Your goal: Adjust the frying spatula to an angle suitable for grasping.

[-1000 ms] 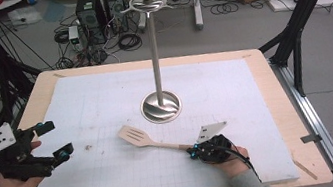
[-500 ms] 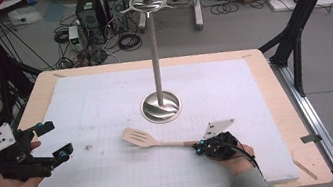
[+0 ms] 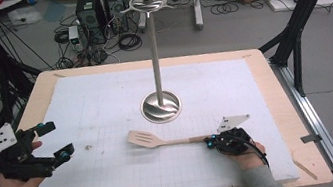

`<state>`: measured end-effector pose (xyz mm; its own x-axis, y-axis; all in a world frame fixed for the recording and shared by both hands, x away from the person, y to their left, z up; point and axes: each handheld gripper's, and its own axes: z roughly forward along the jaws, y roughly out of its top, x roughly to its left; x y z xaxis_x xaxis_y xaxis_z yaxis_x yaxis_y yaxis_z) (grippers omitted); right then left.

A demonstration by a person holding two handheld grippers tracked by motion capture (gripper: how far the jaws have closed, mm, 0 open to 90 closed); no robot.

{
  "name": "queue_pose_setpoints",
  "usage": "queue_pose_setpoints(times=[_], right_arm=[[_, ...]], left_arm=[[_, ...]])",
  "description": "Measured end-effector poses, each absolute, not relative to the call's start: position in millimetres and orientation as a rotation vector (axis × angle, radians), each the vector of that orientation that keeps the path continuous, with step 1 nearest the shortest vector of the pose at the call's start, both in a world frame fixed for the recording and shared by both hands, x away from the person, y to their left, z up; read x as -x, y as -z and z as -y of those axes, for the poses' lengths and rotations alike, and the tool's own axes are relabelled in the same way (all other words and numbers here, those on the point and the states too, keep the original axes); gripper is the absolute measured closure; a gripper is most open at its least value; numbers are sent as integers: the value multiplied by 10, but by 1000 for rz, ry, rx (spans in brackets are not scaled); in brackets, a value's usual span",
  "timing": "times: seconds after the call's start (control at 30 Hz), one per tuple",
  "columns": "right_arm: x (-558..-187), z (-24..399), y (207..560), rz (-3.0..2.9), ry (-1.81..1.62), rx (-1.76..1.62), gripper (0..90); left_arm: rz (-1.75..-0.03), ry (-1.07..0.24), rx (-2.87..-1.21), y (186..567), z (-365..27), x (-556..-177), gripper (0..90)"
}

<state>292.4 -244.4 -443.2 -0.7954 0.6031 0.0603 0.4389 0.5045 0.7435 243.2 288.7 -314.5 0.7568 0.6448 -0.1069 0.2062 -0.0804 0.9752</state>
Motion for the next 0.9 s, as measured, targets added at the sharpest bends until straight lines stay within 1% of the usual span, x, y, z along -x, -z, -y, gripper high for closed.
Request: queue_pose_setpoints(times=[0.37,0.5,0.6,0.67,0.73,0.83,0.87,0.9], right_arm=[[-2971,2659,4464,-2489,-1181,-955,900],[-2969,2662,4447,-2495,-1172,-965,900],[-2955,2650,4397,-2477,-1253,-952,900],[-2937,2534,4270,-2439,-1337,-890,900],[-2938,2493,4251,-2434,-1339,-880,900],[-2978,2304,4218,-2422,-1375,-870,900],[-3041,2135,4222,-2443,-1360,-876,900],[-3041,2135,4222,-2443,-1360,-876,900]], left_arm=[[-693,-418,-1642,3139,-2905,-2425,17],[-687,-416,-1643,3134,-2893,-2425,17],[-687,-419,-1641,3130,-2895,-2425,18],[-691,-418,-1643,3132,-2901,-2426,17],[-696,-425,-1645,3122,-2916,-2417,17],[-697,-435,-1619,3089,-2974,-2380,17],[-701,-442,-1611,3079,-2995,-2362,17],[-698,-444,-1607,3075,-3006,-2353,17]])
